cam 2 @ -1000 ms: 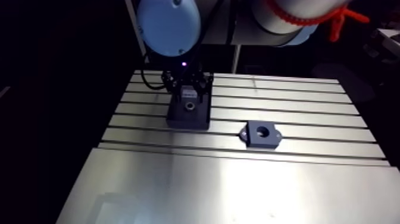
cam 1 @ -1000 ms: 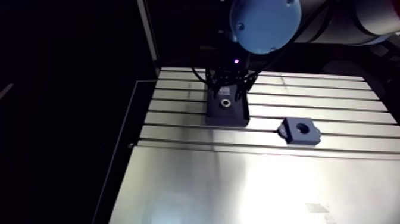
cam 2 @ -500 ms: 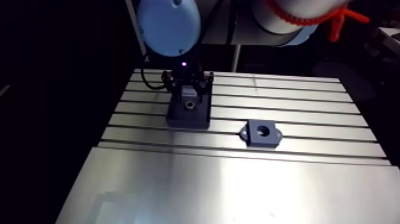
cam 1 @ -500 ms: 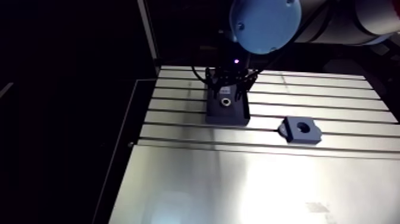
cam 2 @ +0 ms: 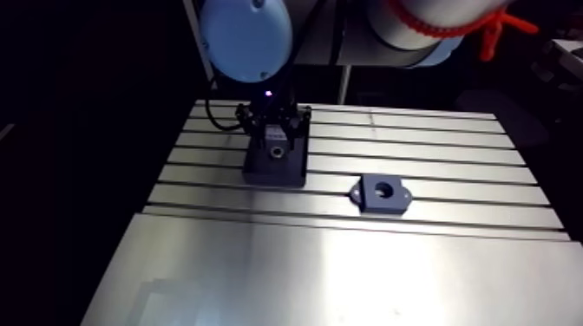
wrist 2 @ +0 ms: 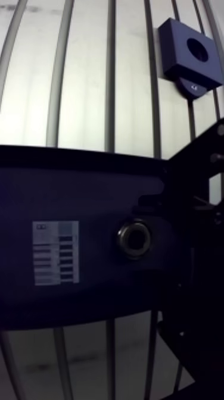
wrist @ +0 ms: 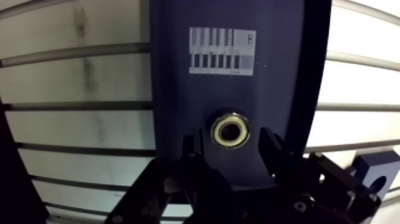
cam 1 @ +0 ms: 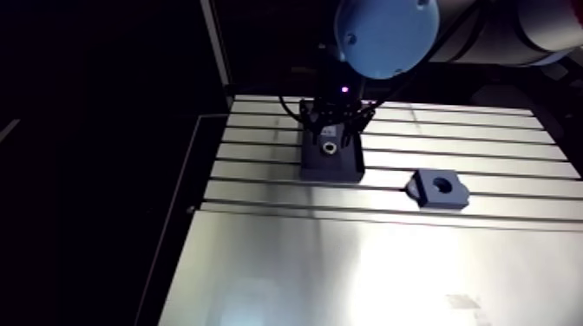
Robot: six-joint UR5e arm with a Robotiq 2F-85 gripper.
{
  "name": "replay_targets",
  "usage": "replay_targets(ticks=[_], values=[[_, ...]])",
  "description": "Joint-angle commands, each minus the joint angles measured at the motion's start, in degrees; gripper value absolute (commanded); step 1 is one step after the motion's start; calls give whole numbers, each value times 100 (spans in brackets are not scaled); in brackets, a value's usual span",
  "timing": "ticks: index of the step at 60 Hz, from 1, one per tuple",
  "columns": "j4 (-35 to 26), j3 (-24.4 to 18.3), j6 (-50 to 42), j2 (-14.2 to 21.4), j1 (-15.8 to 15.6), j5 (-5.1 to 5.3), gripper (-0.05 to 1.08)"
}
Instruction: Pick up the bearing and press it into the housing until flush.
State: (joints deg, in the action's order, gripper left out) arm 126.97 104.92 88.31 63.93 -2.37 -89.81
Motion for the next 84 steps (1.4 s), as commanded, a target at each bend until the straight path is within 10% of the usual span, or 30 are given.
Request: replay_targets(ticks=[1, 84], values=[[0, -2, -2, -34, 0, -13, 41], [158, 7, 6, -87, -9, -86, 44]])
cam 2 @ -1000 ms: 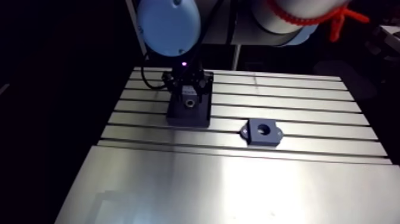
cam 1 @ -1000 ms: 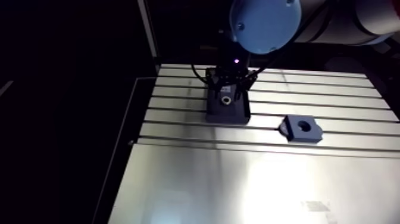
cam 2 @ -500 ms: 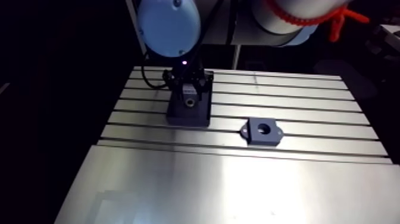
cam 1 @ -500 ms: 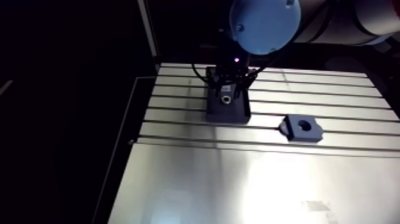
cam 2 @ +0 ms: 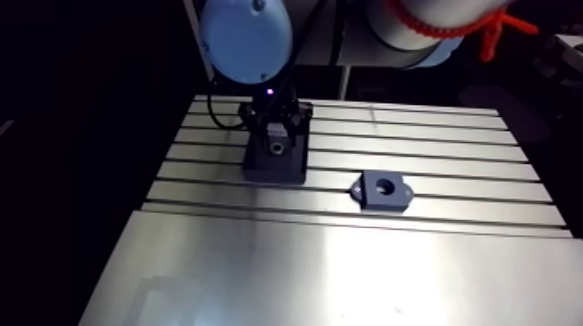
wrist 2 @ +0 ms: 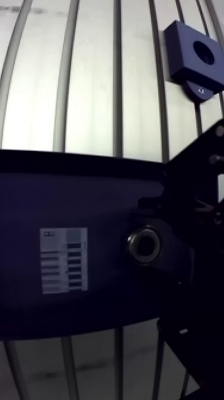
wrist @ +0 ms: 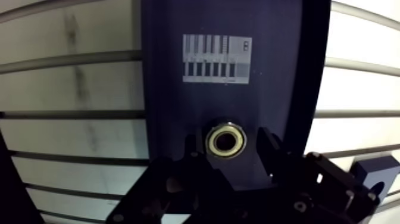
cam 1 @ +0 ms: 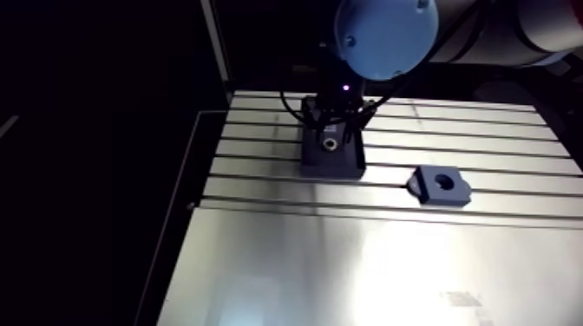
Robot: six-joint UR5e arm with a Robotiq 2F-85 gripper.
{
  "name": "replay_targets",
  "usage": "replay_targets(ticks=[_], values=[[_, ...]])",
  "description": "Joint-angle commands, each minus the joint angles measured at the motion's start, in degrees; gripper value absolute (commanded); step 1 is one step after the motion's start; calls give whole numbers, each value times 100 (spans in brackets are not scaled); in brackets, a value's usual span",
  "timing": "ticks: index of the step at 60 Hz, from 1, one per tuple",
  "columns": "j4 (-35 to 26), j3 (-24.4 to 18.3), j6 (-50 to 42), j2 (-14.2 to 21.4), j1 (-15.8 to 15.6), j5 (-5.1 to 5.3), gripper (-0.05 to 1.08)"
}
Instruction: Pick up the bearing and press it into the housing until flush.
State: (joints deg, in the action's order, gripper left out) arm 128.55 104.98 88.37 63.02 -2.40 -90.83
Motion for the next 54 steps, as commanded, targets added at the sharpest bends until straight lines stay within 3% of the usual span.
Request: replay_targets(ticks=[1, 54], values=[[0, 0, 7, 3, -7, 17, 44], [0, 26, 0, 21, -24, 9, 45]])
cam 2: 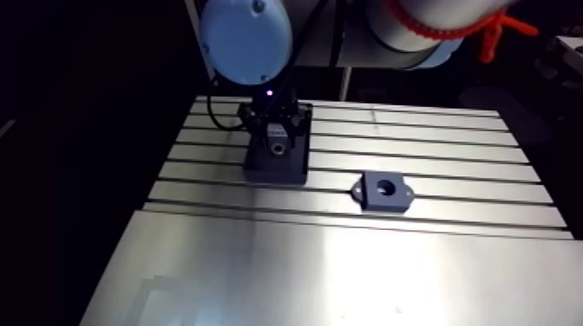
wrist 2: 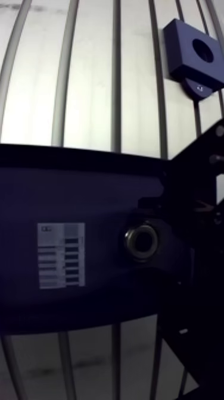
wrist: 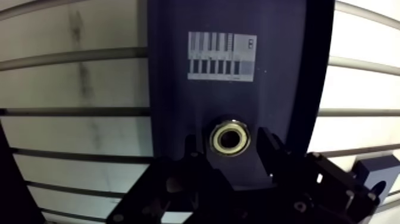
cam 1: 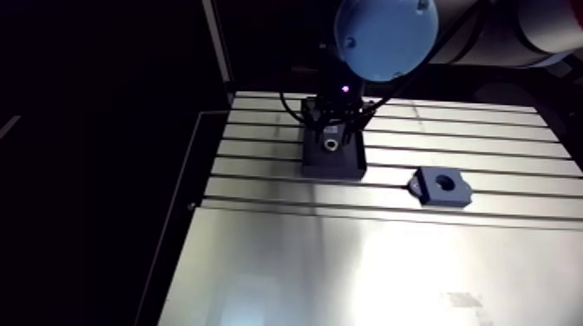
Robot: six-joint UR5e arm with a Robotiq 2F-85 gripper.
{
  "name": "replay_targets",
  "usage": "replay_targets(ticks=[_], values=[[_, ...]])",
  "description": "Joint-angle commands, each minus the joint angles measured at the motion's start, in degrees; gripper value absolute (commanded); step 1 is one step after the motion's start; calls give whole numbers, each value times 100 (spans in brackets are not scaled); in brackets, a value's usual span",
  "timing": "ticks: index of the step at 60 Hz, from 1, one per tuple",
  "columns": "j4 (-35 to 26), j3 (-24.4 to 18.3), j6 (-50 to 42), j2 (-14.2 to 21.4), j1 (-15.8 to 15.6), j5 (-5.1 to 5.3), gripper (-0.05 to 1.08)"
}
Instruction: Pick up the bearing and press it into the housing until flush.
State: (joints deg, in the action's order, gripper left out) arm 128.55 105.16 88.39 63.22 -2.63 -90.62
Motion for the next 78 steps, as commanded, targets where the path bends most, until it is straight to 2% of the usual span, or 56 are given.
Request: replay_targets(ticks=[1, 78], values=[[0, 8, -2, 1, -1, -12, 45], [0, 9, 5, -26, -1, -12, 52]])
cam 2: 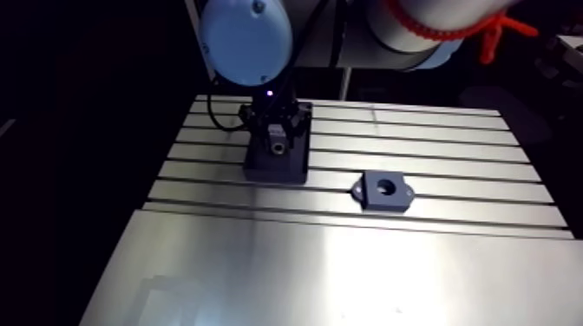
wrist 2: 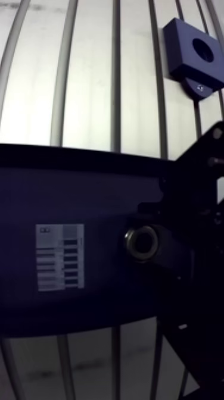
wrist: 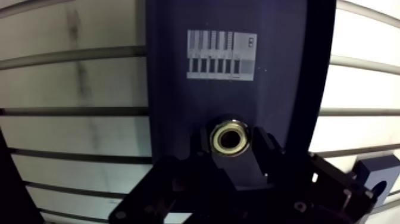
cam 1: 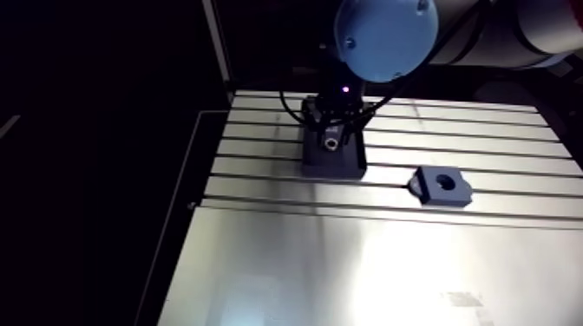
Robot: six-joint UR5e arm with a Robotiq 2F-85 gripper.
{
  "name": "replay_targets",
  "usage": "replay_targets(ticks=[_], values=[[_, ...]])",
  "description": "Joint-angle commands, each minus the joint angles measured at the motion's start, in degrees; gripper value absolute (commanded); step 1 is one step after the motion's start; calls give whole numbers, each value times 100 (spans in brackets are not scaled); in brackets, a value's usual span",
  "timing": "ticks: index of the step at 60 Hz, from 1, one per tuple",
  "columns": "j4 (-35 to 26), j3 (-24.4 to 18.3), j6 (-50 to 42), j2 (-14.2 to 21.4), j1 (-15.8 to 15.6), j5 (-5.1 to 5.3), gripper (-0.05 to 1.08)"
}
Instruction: Pick up the bearing and press it into the housing until flush.
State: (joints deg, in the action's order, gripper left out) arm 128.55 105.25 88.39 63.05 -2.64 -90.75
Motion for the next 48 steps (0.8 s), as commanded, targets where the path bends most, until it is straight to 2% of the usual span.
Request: replay_targets(ticks=[1, 48], values=[[0, 0, 6, -9, 0, 0, 52], [0, 0, 7, 51, 9, 0, 55]])
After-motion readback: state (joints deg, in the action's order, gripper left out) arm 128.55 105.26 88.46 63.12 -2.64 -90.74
